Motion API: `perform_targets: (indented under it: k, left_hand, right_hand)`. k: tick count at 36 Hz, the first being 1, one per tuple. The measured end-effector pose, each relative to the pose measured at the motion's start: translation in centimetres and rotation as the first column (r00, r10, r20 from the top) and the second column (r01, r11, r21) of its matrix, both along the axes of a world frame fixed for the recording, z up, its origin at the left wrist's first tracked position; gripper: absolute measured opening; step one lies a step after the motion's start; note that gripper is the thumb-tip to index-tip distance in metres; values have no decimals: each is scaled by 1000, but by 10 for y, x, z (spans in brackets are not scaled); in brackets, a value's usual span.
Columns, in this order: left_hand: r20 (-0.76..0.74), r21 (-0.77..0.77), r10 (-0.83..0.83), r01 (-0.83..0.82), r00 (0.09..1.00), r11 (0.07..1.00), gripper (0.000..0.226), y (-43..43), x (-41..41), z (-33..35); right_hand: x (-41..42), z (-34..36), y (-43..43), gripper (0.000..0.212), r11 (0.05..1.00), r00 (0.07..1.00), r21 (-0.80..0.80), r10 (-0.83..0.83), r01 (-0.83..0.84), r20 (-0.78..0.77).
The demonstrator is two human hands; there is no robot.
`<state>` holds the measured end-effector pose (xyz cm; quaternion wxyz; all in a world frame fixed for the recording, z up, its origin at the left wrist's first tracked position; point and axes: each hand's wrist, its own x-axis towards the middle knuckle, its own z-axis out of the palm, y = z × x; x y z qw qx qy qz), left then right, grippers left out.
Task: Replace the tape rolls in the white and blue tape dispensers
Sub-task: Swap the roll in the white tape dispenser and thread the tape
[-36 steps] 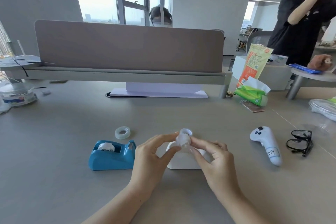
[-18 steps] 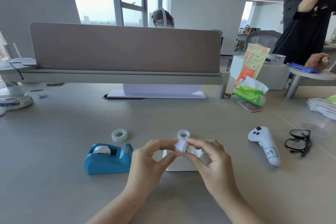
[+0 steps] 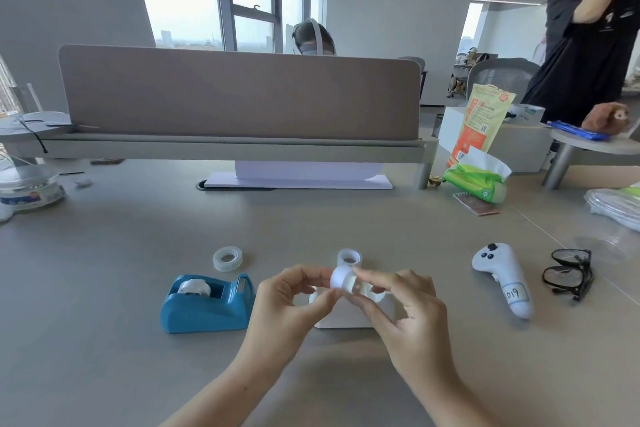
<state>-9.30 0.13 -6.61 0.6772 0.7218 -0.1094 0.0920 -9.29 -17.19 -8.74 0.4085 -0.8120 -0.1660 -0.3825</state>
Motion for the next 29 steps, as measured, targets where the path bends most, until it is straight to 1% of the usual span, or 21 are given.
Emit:
perform_targets:
  k: [2, 6, 11, 13, 15, 17, 19, 21, 25, 29]
  left_hand:
    - [9, -10, 4, -4, 1000, 1000, 21, 0, 1, 0]
    - [20, 15, 16, -17, 1000, 1000, 14, -1, 1, -1]
    - [71, 56, 52, -56, 996, 997, 18, -1, 1, 1]
    - [117, 112, 74, -87, 990, 990, 16, 1, 0, 3]
    - [170, 175, 103, -133, 980, 976, 12, 5, -2, 5]
    - [234, 269, 114, -177, 966, 947, 23, 10, -4, 5]
    - [318, 391, 47, -176, 947, 903, 27, 15, -5, 4]
    - [382, 494, -75, -135, 921, 859, 27, 18, -5, 2]
    - [391, 651, -267, -60, 881, 757, 25, 18, -3, -3]
    - [389, 718, -412, 9, 824, 696, 15, 11, -6, -9]
  right_hand:
    - [0, 1, 1, 28, 1000, 1000, 5, 6, -6, 10]
    - [2, 2, 1, 26, 1000, 1000, -9, 14, -14, 24]
    - [1, 0, 2, 25, 1000, 1000, 28, 12, -12, 13]
    - [0, 0, 2, 25, 998, 1000, 52, 24, -24, -6]
    - [-2, 2, 2, 23, 992, 998, 117, 53, -48, -34]
    - [-1, 2, -2, 20, 976, 995, 208, 79, -64, -64]
    - [3, 2, -7, 19, 967, 995, 254, 55, -33, -81]
    - [8, 0, -13, 22, 964, 995, 266, 17, 9, -96]
    - [15, -3, -18, 21, 965, 989, 262, 3, 36, -146]
    - [16, -6, -22, 17, 962, 982, 272, 27, 25, -185]
